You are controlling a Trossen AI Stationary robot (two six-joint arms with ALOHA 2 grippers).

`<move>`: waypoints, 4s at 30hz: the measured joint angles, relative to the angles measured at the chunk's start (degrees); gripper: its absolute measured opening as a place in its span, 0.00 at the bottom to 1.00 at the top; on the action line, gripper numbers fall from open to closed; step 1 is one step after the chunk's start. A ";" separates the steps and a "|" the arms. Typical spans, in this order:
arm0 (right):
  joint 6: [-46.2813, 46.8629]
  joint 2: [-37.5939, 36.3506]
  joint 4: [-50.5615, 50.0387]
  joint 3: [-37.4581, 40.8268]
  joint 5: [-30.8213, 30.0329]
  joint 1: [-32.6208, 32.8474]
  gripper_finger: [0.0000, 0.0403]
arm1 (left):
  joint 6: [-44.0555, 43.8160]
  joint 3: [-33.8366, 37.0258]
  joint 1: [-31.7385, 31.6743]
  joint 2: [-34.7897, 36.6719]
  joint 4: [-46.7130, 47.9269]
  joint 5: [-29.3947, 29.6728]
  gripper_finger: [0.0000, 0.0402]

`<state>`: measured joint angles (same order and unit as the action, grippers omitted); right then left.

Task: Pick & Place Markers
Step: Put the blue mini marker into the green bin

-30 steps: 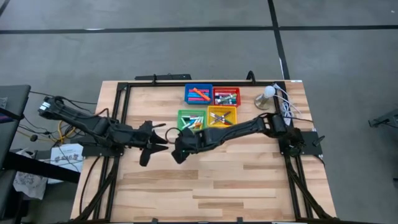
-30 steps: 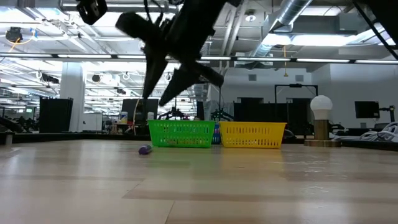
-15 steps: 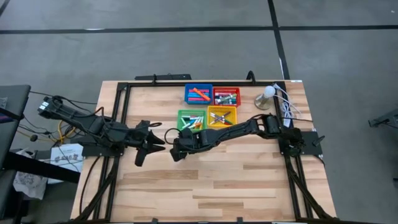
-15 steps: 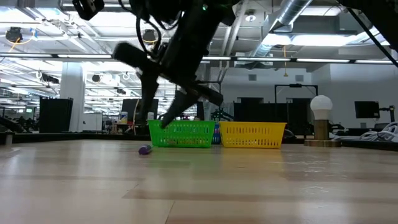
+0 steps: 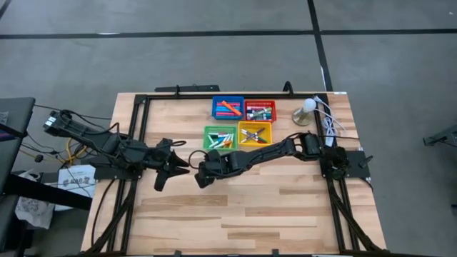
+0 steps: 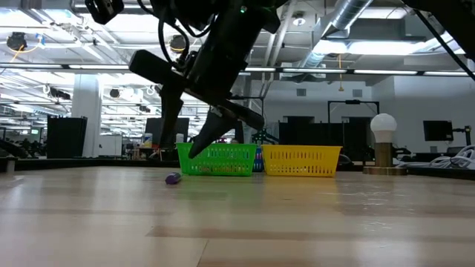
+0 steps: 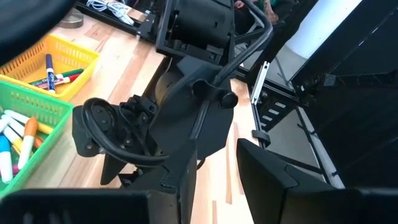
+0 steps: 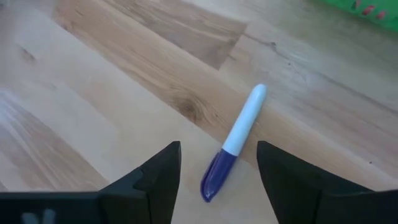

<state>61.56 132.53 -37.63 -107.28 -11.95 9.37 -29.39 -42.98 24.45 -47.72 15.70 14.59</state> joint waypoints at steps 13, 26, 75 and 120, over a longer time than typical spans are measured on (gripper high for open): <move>-0.51 0.00 0.42 0.00 -1.39 -0.11 0.50 | 0.00 0.00 0.00 0.00 -0.04 0.14 0.28; -0.14 4.41 3.07 -0.18 2.12 -0.11 0.50 | -0.01 0.00 0.02 -0.02 -0.10 0.14 0.28; -3.59 4.35 -1.55 0.04 4.31 -0.86 0.11 | 0.63 0.00 0.02 -0.02 0.18 0.13 0.28; -26.98 -12.40 -12.37 0.00 -7.82 -7.41 0.09 | 0.63 0.00 0.00 -0.02 0.18 0.13 0.28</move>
<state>34.58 120.13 -50.00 -107.28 -19.77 1.96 -28.75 -42.98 24.45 -47.75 15.88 14.72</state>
